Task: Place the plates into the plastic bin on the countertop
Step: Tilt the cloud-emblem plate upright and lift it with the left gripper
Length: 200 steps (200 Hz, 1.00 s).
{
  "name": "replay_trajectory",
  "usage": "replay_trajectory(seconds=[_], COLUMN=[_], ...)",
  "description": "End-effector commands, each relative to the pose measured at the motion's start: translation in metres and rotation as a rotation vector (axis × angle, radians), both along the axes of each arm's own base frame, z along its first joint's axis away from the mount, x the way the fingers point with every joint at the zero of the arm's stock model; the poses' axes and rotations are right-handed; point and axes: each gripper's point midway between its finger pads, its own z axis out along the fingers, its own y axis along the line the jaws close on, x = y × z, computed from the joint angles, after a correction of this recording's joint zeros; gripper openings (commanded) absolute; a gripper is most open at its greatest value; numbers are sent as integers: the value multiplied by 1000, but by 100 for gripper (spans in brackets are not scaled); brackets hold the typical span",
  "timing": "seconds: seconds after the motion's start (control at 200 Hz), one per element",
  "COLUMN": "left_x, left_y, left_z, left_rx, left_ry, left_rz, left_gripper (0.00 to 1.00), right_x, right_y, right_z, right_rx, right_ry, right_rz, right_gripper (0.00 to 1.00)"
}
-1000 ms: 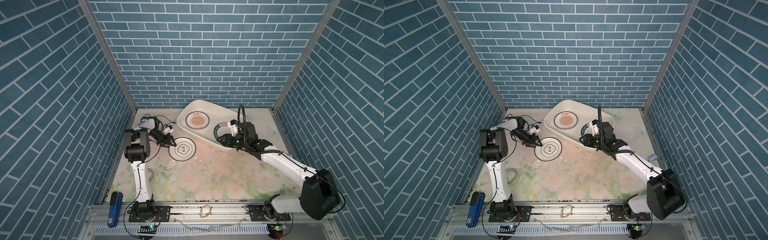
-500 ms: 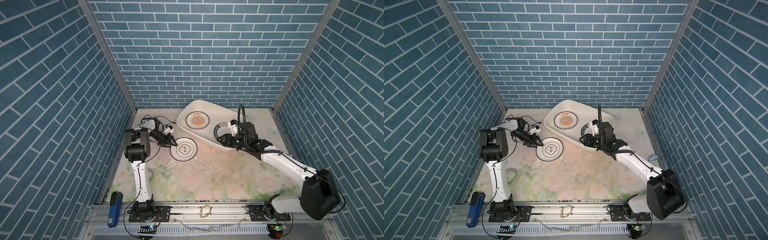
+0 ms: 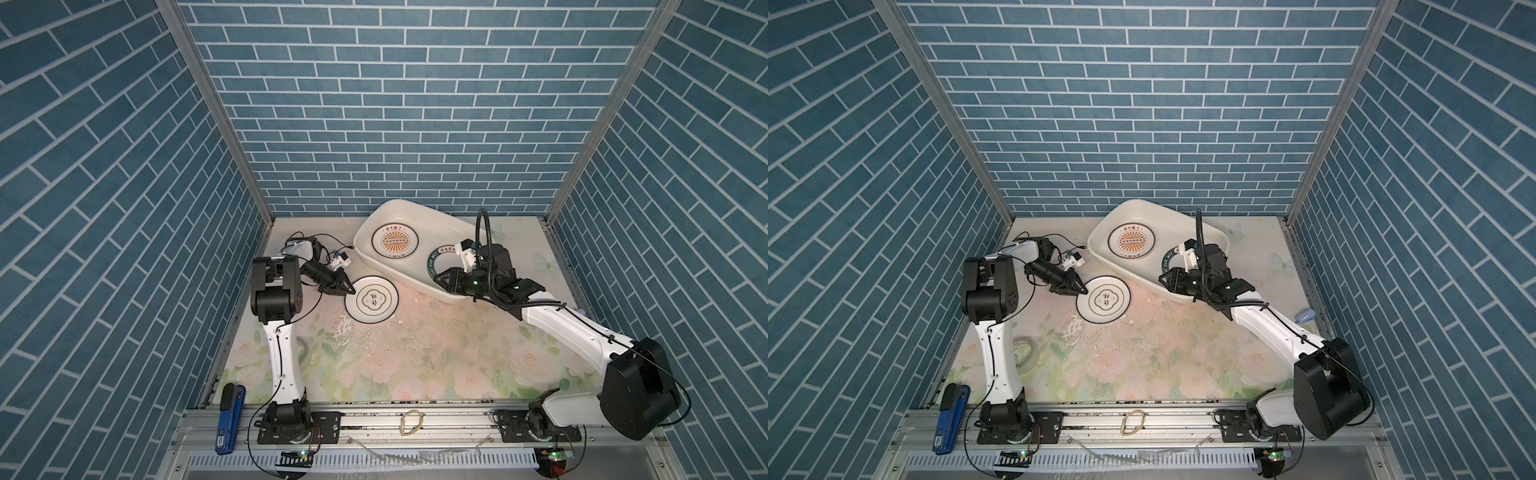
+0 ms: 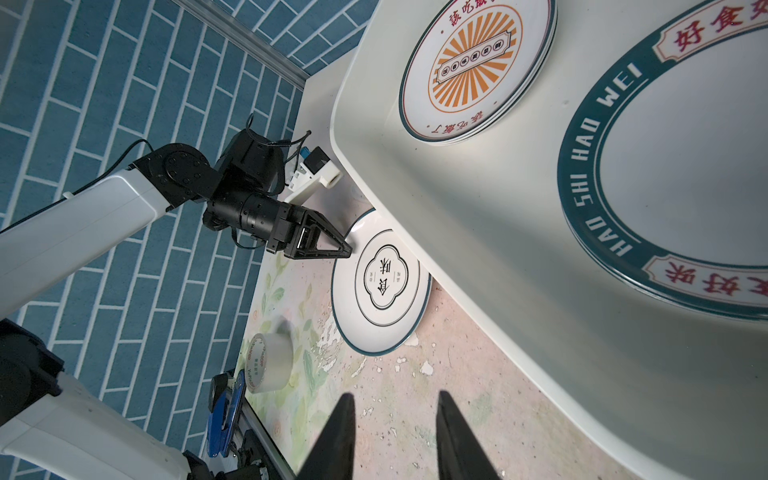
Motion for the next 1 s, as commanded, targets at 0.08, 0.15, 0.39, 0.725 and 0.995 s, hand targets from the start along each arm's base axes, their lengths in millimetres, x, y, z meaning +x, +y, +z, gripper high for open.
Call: replay_trajectory(seconds=[0.08,0.15,0.39,0.725,0.995], left_x=[-8,-8,-11,-14,-23], left_y=[-4,-4,-6,-10,-9], left_z=[-11,-8,-4,13,31], left_rx=[-10,-12,-29,-58,-57], left_ry=[34,28,32,4,-11], left_rz=[-11,-11,-9,-11,-43], left_gripper=[24,22,15,8,0], right_x=[3,2,2,3,4], right_y=[2,2,1,2,3], right_z=[6,6,4,6,8], right_rx=[19,20,17,20,23], right_ry=[2,-1,1,-5,-9], right_rz=[-17,-17,-17,-15,-10], right_gripper=[33,33,33,33,33])
